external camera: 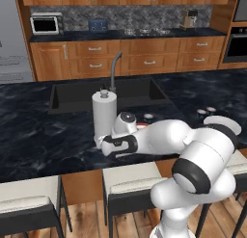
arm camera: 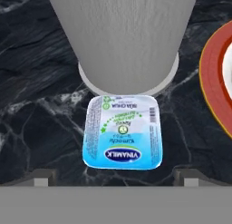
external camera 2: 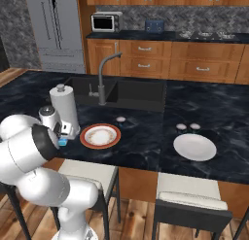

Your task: Place two yogurt containers on each plate.

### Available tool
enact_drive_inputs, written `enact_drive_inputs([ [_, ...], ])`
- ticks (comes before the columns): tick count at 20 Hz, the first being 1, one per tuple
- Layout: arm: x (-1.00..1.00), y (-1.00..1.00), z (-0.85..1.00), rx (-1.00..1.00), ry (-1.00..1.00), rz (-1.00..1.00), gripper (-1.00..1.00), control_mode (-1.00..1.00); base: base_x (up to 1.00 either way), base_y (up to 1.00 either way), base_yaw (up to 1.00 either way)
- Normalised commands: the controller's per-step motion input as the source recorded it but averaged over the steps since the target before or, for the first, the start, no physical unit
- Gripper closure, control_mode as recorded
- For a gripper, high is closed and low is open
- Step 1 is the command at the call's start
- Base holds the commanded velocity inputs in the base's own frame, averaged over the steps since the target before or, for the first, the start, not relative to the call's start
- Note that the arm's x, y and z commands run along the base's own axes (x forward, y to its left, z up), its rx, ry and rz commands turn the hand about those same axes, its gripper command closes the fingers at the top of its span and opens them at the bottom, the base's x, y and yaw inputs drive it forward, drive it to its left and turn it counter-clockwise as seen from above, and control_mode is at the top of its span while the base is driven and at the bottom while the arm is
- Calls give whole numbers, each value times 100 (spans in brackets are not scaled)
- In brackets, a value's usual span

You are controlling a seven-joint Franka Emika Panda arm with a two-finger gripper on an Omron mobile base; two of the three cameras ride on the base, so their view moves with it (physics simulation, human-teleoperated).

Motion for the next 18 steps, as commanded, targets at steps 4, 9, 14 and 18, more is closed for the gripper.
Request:
enact_drive_inputs([
  [4, 11, 0, -8, 0, 0, 0, -100, -100, 0, 0, 0],
  [9, 12, 0, -6, 0, 0, 0, -100, -100, 0, 0, 0],
  [14, 0, 0, -17, 0, 0, 0, -100, -100, 0, 0, 0],
  [18, 6, 1, -5, 0, 0, 0, -100, -100, 0, 0, 0],
])
